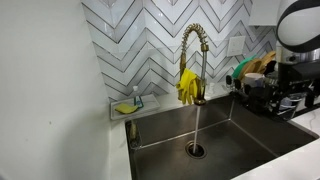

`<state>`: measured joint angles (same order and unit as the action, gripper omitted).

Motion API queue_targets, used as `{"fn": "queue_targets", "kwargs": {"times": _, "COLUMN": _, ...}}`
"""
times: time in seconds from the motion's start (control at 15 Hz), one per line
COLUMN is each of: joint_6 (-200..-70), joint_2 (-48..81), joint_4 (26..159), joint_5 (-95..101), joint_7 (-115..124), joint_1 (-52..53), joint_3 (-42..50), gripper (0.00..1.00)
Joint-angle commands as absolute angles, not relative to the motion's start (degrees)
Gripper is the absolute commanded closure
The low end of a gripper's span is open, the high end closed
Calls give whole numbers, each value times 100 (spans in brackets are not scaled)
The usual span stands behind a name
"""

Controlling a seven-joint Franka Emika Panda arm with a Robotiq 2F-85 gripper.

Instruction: Close the faucet.

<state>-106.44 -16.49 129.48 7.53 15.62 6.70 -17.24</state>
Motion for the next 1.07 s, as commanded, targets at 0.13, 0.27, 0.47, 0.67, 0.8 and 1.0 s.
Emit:
{"fn": "queue_targets", "kwargs": {"times": 0.13, "joint_6": -12140, "joint_2": -1103, "joint_4": 12149, "joint_5": 843, "joint_7": 1349, "joint_1": 761, "joint_3": -1481, "gripper": 0}}
{"fn": "queue_targets", "kwargs": {"times": 0.27, "joint_6": -12569, "joint_2": -814, "joint_4": 11853, "joint_5": 627, "joint_7": 1113, "joint_1": 832, "joint_3": -1432, "gripper": 0}}
{"fn": "queue_targets", "kwargs": {"times": 0.47, "joint_6": -12918, "joint_2": -275, "joint_4": 11391, "joint_5": 33, "joint_7": 755, "joint_1": 961, "joint_3": -1391, "gripper": 0}}
{"fn": "queue_targets", "kwargs": {"times": 0.67, "joint_6": -13088, "joint_2": 212, "joint_4": 10964, "joint_5": -775, "joint_7": 150, "joint_1": 1103, "joint_3": -1421, "gripper": 0}}
{"fn": "queue_targets", "kwargs": {"times": 0.8, "joint_6": -13090, "joint_2": 490, "joint_4": 10714, "joint_5": -1023, "joint_7": -156, "joint_1": 1158, "joint_3": -1466, "gripper": 0}}
{"fn": "queue_targets", "kwargs": {"times": 1.0, "joint_6": -13050, "joint_2": 439, "joint_4": 10757, "joint_5": -929, "joint_7": -25, "joint_1": 1188, "joint_3": -1427, "gripper": 0}}
